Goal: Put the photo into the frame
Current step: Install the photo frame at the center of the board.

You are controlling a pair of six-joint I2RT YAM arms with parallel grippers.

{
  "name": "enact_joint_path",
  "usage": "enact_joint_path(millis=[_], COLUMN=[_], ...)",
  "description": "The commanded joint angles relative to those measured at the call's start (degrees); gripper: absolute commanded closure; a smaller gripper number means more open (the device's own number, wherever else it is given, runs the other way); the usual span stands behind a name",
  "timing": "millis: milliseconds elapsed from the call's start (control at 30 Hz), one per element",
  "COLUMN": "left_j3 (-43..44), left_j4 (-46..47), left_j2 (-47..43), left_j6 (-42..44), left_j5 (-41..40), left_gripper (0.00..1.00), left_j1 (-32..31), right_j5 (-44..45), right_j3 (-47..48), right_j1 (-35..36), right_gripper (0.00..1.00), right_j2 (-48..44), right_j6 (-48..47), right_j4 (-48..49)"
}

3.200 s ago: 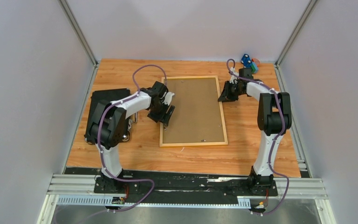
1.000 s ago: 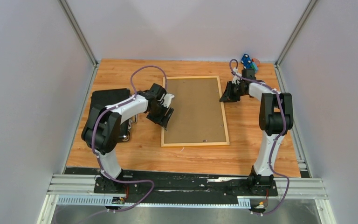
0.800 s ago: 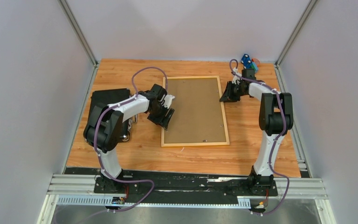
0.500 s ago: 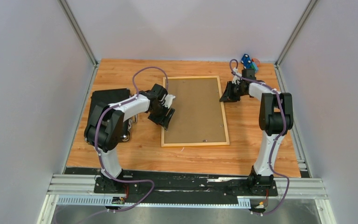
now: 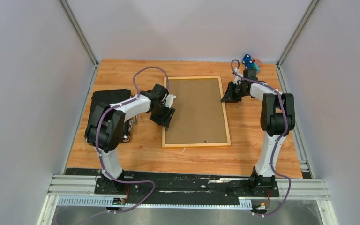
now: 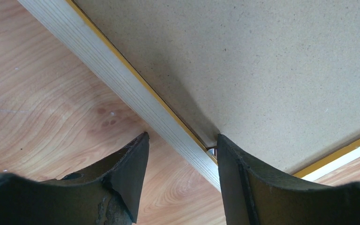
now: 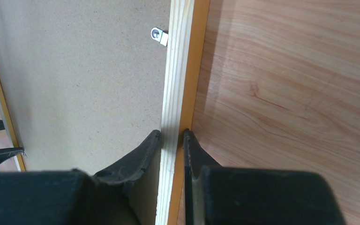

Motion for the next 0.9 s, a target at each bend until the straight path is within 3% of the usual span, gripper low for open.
enact_joint_path(millis=[0,700,867], left_j3=[-0.71,-2.22,-1.48], left_j4=[0.94,-2.48,-2.59], left_j2=[0.12,-3.65,-3.86], left_j6=[0.69,4.72,4.55], left_j5=[-0.93,1.82,1.37], left_gripper=[0.37,0.43,0.35], left_j1=[0.68,0.7,0.68], right_j5=[4.42,4.77,4.6], right_j3=[-1.51,-1.07,-1.07], right_j1=[-1.16,-1.51,-1.51], right_gripper=[1.0,1.0,1.0], right_j2=[0.65,0.87,0.85], right_j6=[-1.91,-1.82,-1.82], right_j4=[-2.53,-2.48,-2.48])
